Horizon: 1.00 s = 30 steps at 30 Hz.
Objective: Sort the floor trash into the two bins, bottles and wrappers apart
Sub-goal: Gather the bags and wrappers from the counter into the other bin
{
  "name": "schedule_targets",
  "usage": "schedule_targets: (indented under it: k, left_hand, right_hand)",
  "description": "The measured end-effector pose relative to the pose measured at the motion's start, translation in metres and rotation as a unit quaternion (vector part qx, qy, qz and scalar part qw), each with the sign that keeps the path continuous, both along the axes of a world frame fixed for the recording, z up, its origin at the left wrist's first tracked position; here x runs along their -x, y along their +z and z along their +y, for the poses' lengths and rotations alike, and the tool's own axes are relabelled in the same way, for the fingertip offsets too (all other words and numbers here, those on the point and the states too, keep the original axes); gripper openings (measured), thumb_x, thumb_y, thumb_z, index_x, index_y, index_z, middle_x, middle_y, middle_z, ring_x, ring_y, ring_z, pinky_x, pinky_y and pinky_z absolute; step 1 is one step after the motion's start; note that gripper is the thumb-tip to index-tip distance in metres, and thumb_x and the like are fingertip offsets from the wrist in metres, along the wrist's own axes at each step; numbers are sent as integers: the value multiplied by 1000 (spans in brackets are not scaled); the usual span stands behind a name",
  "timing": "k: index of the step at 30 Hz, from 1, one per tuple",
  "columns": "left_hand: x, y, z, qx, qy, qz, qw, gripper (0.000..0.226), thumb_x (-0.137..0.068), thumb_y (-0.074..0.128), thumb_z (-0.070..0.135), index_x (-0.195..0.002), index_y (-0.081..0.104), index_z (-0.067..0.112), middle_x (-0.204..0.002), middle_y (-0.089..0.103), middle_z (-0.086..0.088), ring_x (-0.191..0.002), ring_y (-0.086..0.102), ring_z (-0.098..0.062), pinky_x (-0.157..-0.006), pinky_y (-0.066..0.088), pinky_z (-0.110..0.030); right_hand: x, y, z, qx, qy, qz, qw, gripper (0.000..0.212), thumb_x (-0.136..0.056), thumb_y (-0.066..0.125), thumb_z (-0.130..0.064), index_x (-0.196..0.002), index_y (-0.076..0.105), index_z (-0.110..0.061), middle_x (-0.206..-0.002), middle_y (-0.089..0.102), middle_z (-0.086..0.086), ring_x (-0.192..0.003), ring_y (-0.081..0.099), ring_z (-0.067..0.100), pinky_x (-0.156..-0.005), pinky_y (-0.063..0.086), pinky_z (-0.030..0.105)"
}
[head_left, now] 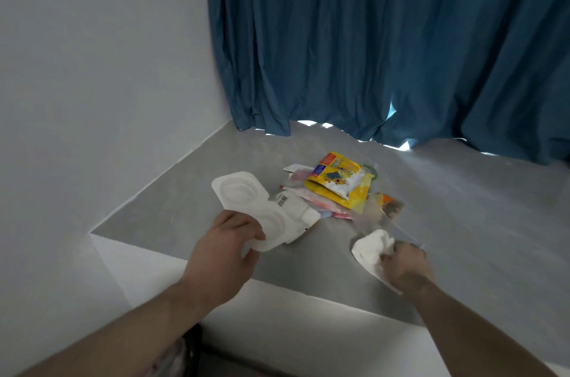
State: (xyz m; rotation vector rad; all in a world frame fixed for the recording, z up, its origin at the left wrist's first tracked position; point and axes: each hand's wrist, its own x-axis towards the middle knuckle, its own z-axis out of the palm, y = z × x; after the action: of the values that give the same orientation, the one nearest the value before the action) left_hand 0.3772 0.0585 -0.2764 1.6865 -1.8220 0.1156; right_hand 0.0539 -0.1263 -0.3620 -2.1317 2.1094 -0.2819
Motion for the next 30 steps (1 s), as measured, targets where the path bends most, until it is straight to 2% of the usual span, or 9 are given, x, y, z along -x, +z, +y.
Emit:
schedule_targets:
  k: [5,8,11,13,15,19,25,28,30]
  left_hand:
    - [-28,13,76,-1,16,16,1000,33,-68,84,7,-92,74,27,-106,64,21,-105,55,-10,-91,44,-19]
    - [-54,7,127,0,60,21,998,30,-72,83,9,-93,74,28,-108,64,20,-107,55,-9,-95,40,-16]
    - [-85,-11,172,-20,101,46,994,28,-74,81,7,-92,73,28,-108,65,17,-107,55,-11,-98,34,-10]
    - [-105,-32,197,-46,135,55,988,27,-75,79,6,-90,72,27,-108,65,16,-105,56,-14,-97,34,-12]
    - [-119,-59,215,-97,168,68,979,23,-77,74,9,-91,71,28,-108,64,15,-104,57,-15,-95,36,-15]
    - [-139,-115,228,-184,198,93,958,19,-76,65,19,-92,67,31,-106,62,15,-102,56,-15,-94,47,-31]
    - [-154,-191,189,-254,214,128,934,22,-78,63,15,-96,67,27,-111,60,14,-107,52,-14,-97,46,-31]
    - [-168,-228,170,-405,185,99,890,38,-80,63,19,-117,67,26,-132,53,7,-122,49,-18,-107,41,-30]
    - [-181,-243,166,-484,177,93,852,46,-80,65,27,-126,64,24,-137,54,1,-123,53,-21,-105,46,-32]
  right_hand:
    - [-10,19,66,-50,39,-81,995,49,-89,38,-40,-112,71,-12,-113,73,12,-109,67,30,-88,48,33]
    - [-30,38,108,-38,71,-155,985,34,-91,54,-24,-118,72,-12,-117,71,17,-113,65,35,-93,48,36]
    - [-66,64,158,-35,121,-207,970,16,-91,56,-11,-89,72,-10,-100,73,20,-98,68,36,-78,47,33]
    - [-91,76,189,-49,164,-223,960,26,-92,55,-7,-70,59,-20,-83,67,11,-82,63,30,-72,39,29]
    - [-113,73,216,-86,203,-242,945,26,-92,54,-6,-73,59,-22,-83,65,3,-82,62,23,-73,42,29]
    - [-155,28,244,-173,242,-212,931,13,-91,54,-14,-97,66,-15,-97,68,-1,-94,65,17,-79,46,26]
    - [-205,-42,241,-249,294,-160,909,13,-91,56,-29,-93,66,-20,-90,66,-11,-84,62,7,-72,46,24]
    - [-229,-67,225,-272,328,-128,895,16,-86,57,-32,-88,67,-20,-87,69,-7,-82,66,5,-72,52,26]
    - [-248,-77,217,-295,356,-96,881,14,-88,56,-29,-84,66,-19,-83,69,-6,-76,64,3,-66,51,23]
